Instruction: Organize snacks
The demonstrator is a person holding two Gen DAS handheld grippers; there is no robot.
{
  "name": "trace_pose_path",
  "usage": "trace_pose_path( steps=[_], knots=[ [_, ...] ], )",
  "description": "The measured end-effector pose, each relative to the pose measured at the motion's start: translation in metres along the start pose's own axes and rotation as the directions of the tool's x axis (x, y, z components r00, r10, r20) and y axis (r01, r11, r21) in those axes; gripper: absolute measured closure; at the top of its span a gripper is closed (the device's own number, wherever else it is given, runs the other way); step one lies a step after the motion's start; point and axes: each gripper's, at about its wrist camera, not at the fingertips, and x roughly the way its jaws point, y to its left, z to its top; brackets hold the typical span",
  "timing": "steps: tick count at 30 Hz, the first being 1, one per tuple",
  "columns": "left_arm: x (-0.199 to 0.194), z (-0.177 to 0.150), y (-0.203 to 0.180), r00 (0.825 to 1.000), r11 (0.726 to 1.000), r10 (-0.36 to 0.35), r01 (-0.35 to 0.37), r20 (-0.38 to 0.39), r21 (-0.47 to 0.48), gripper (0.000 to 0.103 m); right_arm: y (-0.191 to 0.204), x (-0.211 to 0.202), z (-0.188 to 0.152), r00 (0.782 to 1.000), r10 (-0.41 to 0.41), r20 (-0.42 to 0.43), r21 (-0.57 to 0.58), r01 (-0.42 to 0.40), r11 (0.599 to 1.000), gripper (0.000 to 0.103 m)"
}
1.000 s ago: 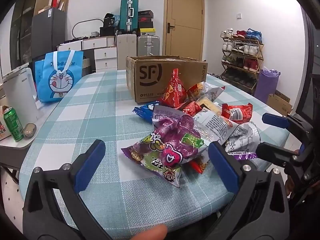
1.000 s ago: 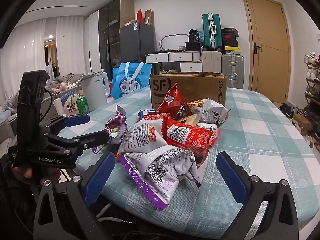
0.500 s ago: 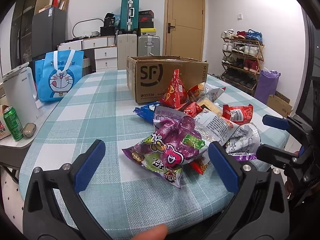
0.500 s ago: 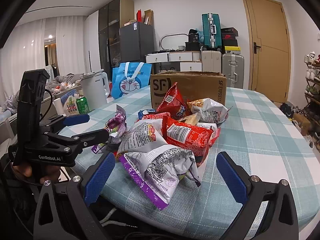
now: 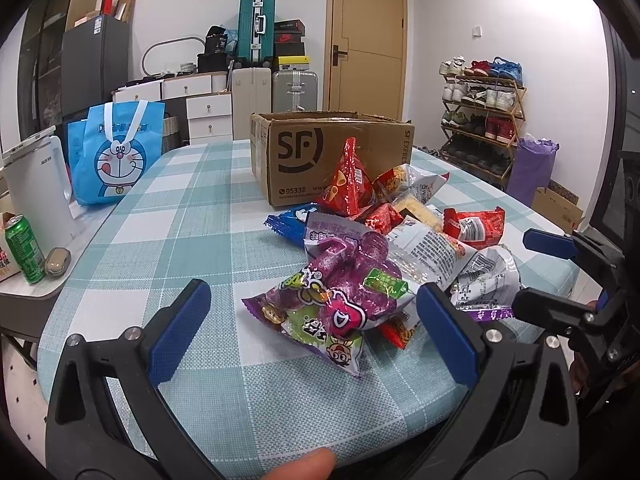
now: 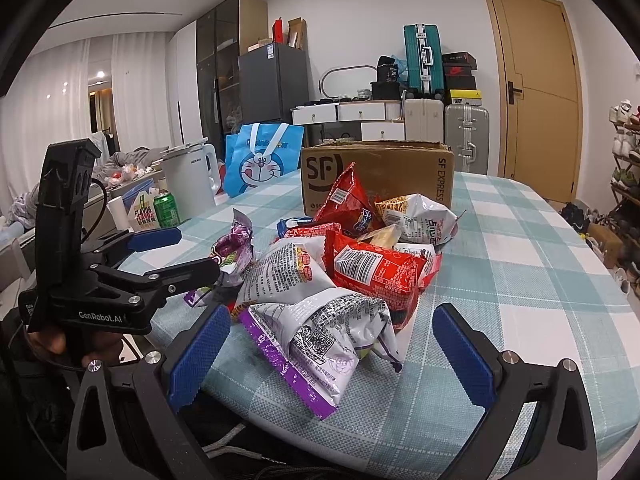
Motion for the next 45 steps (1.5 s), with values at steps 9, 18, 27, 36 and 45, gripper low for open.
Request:
trace_pose_path(
  steps=[9,18,27,36,45],
  knots=[
    [0.005,0.001,0.000,1.000,1.000,-0.002,0.003,-0.016,0.007,0.000,-0.006,0.000,0.001,1.000,0.027,0.000,0.031,-0.027,0.999,0.000],
    [0.006,0.001,0.000,1.000,1.000,-0.002,0.002,-0.016,0.009,0.000,-0.003,0.005,-0.001,0.999,0.040,-0.020,0.023,-0.040,0.999,0.000],
    [0.009,0.000,0.000,1.000,1.000,-0.006,0.006,-0.020,0.009,0.000,-0.005,0.007,-0.001,0.999,0.041,-0.020,0.037,-0.040,0.998,0.000],
    [0.016,0.001,0.003,0.999,1.000,-0.027,0.027,-0.042,0.009,0.000,-0.007,0.011,-0.002,0.998,0.062,-0.033,0.051,-0.060,0.997,0.000],
    [0.024,0.001,0.005,0.997,0.999,-0.035,0.037,-0.074,0.022,0.000,-0.003,0.020,-0.003,0.993,0.087,-0.080,0.045,-0.084,0.995,0.000]
  ],
)
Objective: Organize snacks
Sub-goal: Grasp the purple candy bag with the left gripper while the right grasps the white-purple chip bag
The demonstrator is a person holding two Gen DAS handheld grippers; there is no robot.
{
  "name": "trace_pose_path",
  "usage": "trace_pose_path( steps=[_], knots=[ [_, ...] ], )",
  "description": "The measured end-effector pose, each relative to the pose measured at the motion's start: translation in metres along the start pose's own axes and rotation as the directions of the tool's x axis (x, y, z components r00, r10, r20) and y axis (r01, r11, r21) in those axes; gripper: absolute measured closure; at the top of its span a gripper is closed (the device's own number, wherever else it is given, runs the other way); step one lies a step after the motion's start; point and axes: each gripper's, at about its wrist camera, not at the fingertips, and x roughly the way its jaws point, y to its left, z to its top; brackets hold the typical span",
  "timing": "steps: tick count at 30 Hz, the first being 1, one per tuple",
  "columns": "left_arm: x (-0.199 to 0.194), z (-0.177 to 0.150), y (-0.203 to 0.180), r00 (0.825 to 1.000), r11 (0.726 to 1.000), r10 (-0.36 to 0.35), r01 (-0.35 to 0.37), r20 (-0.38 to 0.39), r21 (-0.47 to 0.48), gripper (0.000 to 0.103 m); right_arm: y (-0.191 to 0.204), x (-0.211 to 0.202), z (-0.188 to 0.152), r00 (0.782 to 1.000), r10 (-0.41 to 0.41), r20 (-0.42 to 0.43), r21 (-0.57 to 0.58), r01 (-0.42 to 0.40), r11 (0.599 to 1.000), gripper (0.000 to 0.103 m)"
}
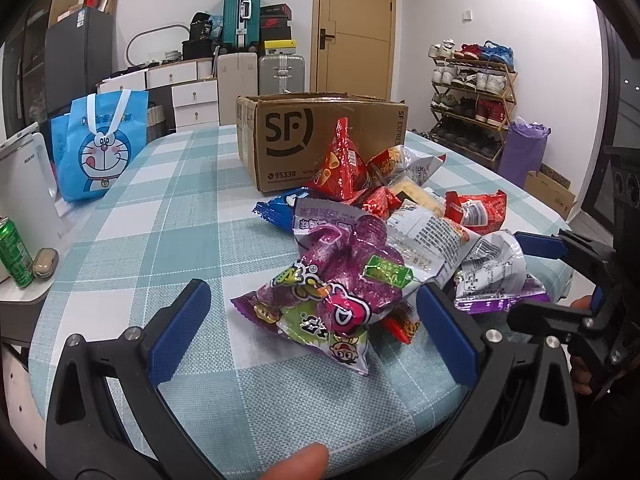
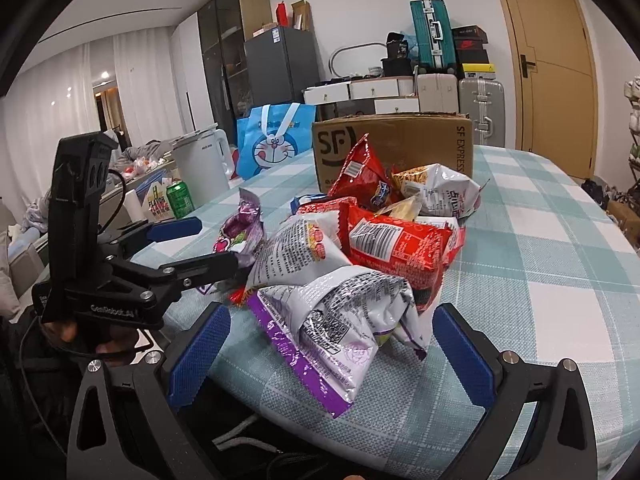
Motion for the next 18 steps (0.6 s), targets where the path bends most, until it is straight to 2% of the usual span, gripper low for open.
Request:
trace_pose_path(
  steps=[7,10,13,18],
  knots=[
    [0.014,0.005,0.006,0.999,1.000,0.011,-0.011,-0.031,-0.026,0.000,0.003,0.006,0.000,1.000,-0.019,-0.020,-0.017,0.019,1.000,0.000],
    [0.022,0.007,0.010,0.999,0.999,-0.004,0.002,-0.049,-0.042,0.000,-0.001,0.012,0.000,0.998,-0.035,-0.045,-0.002,0.035,0.999,0.000],
    [0.028,0.008,0.015,0.997,0.998,-0.019,0.015,-0.069,-0.060,0.000,-0.005,0.015,0.002,0.999,-0.017,-0.047,0.022,0.018,1.000,0.000],
    [0.033,0.008,0.017,0.995,0.995,-0.069,0.064,-0.073,-0.077,0.015,-0.007,0.019,0.005,0.999,0.003,-0.044,0.042,-0.001,0.999,0.000]
  ],
)
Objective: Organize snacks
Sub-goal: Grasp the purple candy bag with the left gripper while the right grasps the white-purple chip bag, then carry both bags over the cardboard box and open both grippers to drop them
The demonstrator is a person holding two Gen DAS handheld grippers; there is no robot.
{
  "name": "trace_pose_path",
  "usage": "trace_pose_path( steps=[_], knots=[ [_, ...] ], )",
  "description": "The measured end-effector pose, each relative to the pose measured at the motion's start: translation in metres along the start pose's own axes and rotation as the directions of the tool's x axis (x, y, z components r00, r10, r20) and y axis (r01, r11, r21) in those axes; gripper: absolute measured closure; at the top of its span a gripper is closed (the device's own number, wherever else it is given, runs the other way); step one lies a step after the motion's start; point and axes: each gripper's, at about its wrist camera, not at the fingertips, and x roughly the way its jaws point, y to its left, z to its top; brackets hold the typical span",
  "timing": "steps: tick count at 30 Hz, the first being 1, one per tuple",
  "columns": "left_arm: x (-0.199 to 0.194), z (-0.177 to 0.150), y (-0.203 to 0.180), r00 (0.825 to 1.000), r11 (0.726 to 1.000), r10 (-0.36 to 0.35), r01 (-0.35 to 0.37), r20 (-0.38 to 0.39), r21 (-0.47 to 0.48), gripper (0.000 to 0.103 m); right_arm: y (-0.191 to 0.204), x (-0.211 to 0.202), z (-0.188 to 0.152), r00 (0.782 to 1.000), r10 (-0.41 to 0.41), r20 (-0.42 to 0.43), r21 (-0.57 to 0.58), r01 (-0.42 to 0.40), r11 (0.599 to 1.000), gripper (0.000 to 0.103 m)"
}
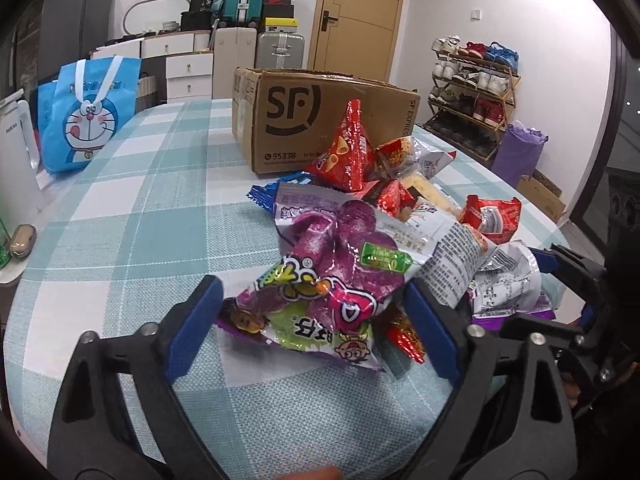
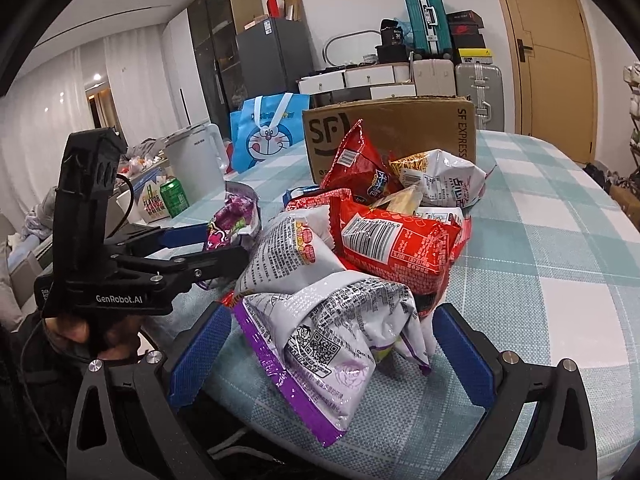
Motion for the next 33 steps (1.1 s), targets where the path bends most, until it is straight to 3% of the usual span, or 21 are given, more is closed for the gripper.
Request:
trace_pose_path(
  steps=[6,7,9,11,16,33],
  knots=[
    [-0.001,0.001,0.000,1.000,1.000,-0.019,0.019,0.004,0.000,0.028,0.002,0.006,0.002,1.000,0.008,-0.007,-0.006,-0.008,1.000,0.000],
    [-0.002,0.000,-0.001,1.000,1.000,-0.018,0.018,0.007,0.005,0.044,0.002,0.006,0.002,1.000,0.006,-0.005,-0.006,-0.006,1.000,0.002],
    [-0.002,0.000,-0.003,1.000,1.000,-0.017,0.017,0.006,0.016,0.046,0.003,0.005,0.000,1.000,0.005,-0.010,-0.005,-0.005,1.000,0.009],
    [-0.005,-0.001,-0.005,0.999,0.999,-0.030,0.030,0.010,0.018,0.057,0.002,0.003,-0.001,1.000,0.007,-0.012,-0.002,-0.007,1.000,0.019],
    [-0.006,-0.003,-0.006,1.000,0.999,-0.024,0.024,0.011,0.024,0.058,-0.002,-0.005,-0.007,1.000,0.024,-0.011,0.011,-0.024,1.000,0.041],
    [-0.036,0.001,-0.002,0.997,0.999,-0.020,0.022,0.081,-0.025,0.058,-0.001,-0.035,0.001,0.989,0.051,0.140,0.011,-0.053,0.999,0.046]
  ],
)
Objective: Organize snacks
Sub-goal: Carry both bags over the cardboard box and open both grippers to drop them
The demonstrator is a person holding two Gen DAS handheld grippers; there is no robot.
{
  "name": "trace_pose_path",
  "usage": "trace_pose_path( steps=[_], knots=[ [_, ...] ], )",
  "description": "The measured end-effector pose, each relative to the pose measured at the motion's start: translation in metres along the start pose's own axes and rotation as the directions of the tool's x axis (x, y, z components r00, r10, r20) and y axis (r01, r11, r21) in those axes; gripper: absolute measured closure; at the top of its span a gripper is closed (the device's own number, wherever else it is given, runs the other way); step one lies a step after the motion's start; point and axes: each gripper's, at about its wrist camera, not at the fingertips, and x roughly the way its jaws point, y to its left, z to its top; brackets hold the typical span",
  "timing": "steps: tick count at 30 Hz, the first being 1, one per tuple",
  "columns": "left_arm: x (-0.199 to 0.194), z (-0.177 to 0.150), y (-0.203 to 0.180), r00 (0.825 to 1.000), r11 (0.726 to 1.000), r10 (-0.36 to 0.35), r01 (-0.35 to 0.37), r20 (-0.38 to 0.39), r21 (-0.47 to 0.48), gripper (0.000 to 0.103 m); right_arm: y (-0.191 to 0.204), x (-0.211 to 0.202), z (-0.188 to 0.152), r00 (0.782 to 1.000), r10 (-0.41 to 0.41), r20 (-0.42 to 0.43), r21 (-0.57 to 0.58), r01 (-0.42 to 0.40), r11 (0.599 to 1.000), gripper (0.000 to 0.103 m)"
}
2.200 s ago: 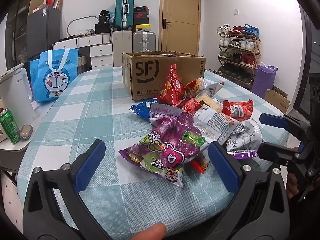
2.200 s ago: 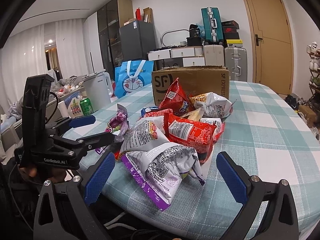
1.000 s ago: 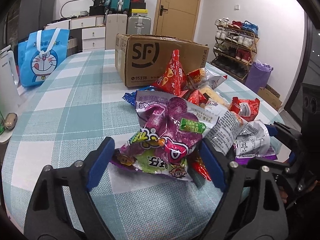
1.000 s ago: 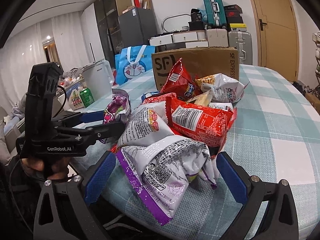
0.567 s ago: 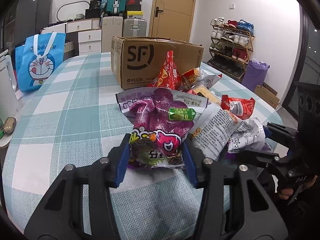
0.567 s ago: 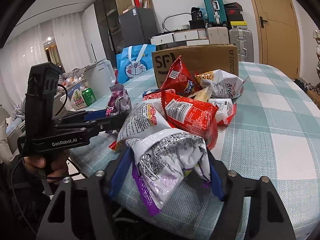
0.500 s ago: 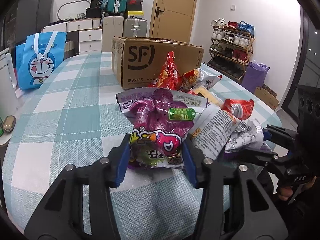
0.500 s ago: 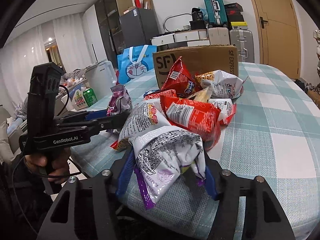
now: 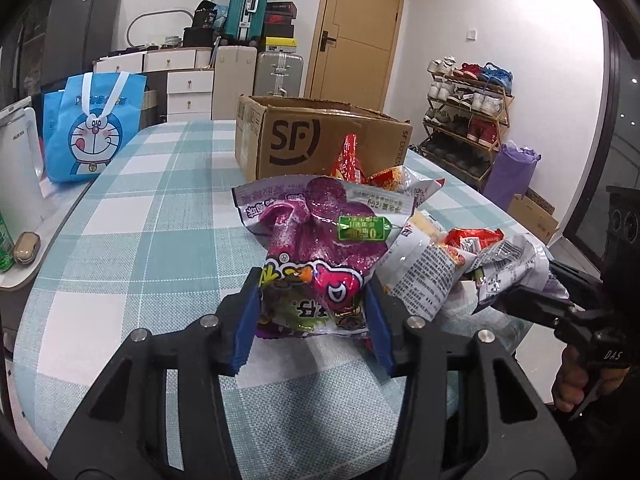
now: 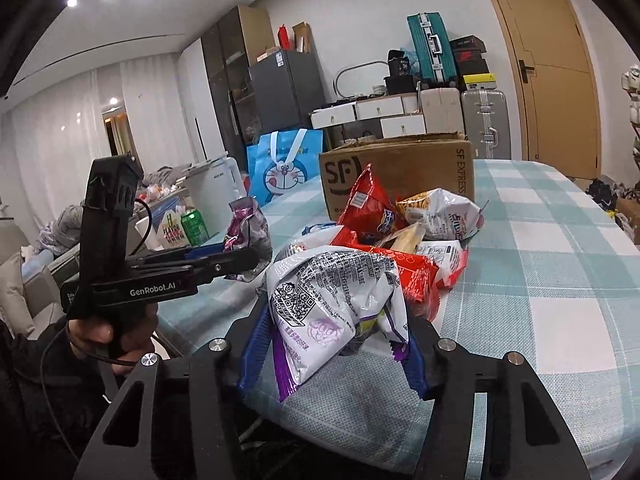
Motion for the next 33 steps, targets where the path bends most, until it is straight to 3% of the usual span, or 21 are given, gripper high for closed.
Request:
trace_pose_path(
  steps=[15,33],
  knots=[
    [-0.013,0.010,-0.013,1.000,1.000,-0.007,0.007,0.027,0.008,0.058,-0.014,-0.020,0.016,0.994,-0.027,0.102,0.055,0.021,0.998,0.048],
    [-0.004,0.069,-0.027,0.996,1.000,0.011,-0.011,0.083,0.003,0.058,-0.033,-0.015,0.069,0.985,-0.073,0.154,0.076,0.062,0.995,0.047]
  ],
)
